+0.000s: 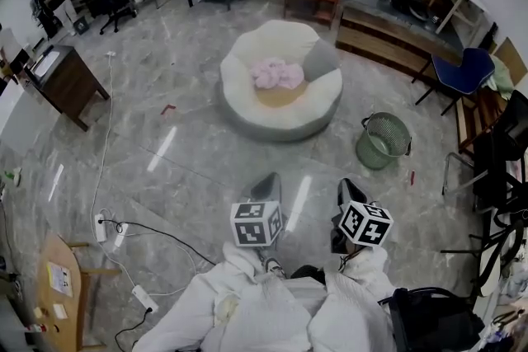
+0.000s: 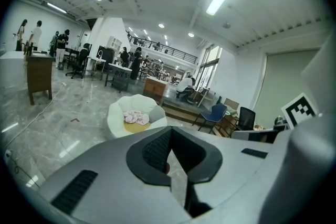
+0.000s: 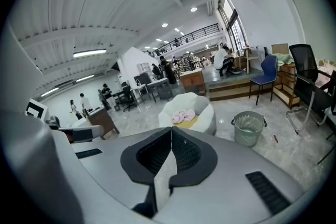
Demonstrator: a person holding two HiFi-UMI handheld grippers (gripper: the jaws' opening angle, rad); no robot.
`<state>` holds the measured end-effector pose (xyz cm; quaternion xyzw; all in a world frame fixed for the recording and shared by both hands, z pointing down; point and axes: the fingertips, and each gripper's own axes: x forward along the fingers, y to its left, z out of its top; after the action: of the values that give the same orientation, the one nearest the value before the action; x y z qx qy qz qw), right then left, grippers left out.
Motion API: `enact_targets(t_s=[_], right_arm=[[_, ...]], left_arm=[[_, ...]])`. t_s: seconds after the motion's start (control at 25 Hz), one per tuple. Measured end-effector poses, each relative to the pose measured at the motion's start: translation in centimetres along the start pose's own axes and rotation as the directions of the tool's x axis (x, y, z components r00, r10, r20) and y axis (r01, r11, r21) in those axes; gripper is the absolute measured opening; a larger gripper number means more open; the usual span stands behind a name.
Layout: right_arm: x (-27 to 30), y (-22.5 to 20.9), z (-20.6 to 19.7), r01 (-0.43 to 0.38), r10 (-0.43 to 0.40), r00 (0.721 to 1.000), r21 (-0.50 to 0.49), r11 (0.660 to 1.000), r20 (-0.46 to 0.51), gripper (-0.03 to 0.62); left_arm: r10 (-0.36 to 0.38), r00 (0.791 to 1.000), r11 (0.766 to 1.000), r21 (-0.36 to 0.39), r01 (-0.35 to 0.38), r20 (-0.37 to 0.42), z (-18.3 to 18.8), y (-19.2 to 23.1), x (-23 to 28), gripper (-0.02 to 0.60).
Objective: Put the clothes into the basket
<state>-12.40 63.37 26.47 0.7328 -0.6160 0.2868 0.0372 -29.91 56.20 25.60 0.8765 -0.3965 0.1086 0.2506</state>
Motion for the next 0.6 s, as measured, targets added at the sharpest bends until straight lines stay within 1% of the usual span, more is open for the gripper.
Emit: enact_targets(t_s=[0.16,0.32,0.6], right_arm=[[1.1,0.1,-0.2,0.012,-0.012,1.000,0.016,1.000,-0.012,0.025],[2.2,-0.3,-0.2,0.023,-0.022,0.999,0.031,0.999,-0.027,0.024],[6.3,-0.9,1.8,0.021,-0.020,0.999,0.020,1.000,-0.037,0.023]], left_arm=[[0.003,1.000,1.000,-0.001,-0.003,0.003,0.7,1.1,0.6,0.005],[0.009,1.000,1.000,-0.003,-0.009,-0.012,0.6,1.8,1.8,0.005],[0.020,1.000,1.000,-0.016,-0.020,-0.020,1.8,3.1,5.5,0.005]])
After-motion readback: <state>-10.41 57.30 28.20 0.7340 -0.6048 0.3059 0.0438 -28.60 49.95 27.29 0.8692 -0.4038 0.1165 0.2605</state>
